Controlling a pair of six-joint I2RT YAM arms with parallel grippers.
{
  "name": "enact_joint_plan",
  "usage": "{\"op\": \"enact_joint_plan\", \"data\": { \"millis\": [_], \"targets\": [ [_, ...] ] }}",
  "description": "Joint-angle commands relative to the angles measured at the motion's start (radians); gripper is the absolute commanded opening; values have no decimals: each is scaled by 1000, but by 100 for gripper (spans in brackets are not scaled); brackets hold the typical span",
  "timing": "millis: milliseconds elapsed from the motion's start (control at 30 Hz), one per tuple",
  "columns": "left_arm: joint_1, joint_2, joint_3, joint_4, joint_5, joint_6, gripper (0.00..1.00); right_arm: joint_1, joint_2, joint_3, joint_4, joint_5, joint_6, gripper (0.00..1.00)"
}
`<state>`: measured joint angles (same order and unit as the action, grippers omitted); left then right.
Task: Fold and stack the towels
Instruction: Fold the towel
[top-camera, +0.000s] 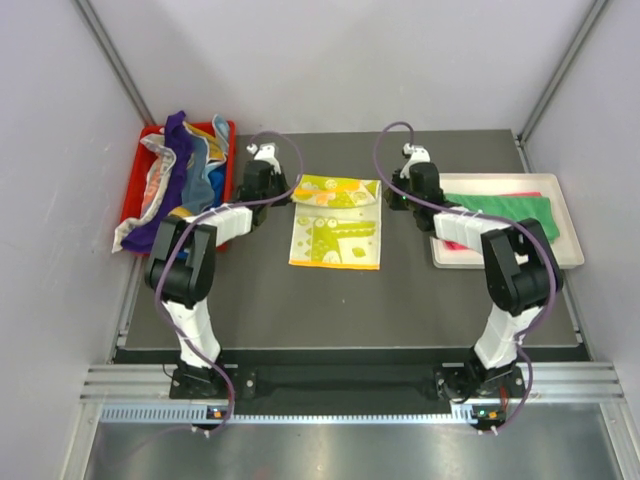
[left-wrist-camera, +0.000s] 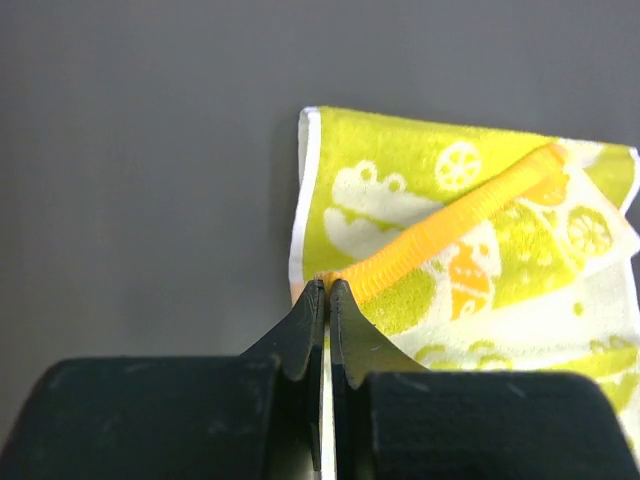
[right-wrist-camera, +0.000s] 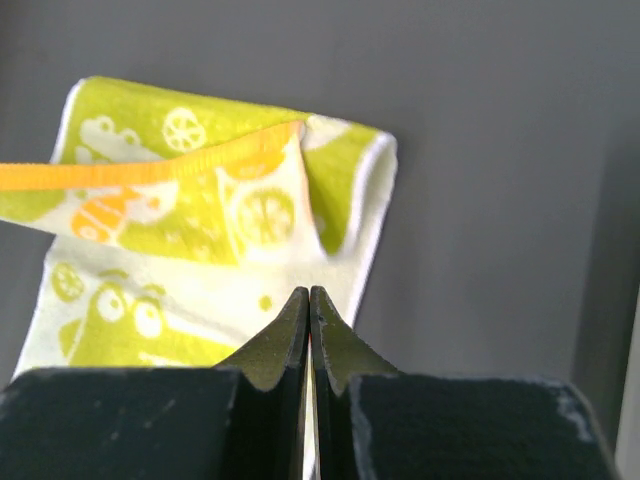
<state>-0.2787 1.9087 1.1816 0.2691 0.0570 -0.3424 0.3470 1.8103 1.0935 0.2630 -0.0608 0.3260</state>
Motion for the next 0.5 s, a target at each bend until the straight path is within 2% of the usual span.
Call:
{"op": "enact_joint_plan", "data": {
  "millis": [0,133,267,333,367,467],
  "targets": [
    [4,-94,-34,64,-19,8,0,15,-83,-46,61,49,10,0],
    [-2,-120,-68,59,10,11,0,29,-100,-67,61,52,15,0],
    [-2,-97,-62,16,47,10,0,35,-59,11,29,32,16,1],
    [-2,-74,-57,-1,66,2,0,38,-4,69,-19,10,8,9],
    [-4,-65,-56,-16,75,-4,0,40,21,144,-40,1,4,16],
    [-4,-34,-54,-27,79,-10,1,40,131,303,-131,-33,-16,24]
  ]
}}
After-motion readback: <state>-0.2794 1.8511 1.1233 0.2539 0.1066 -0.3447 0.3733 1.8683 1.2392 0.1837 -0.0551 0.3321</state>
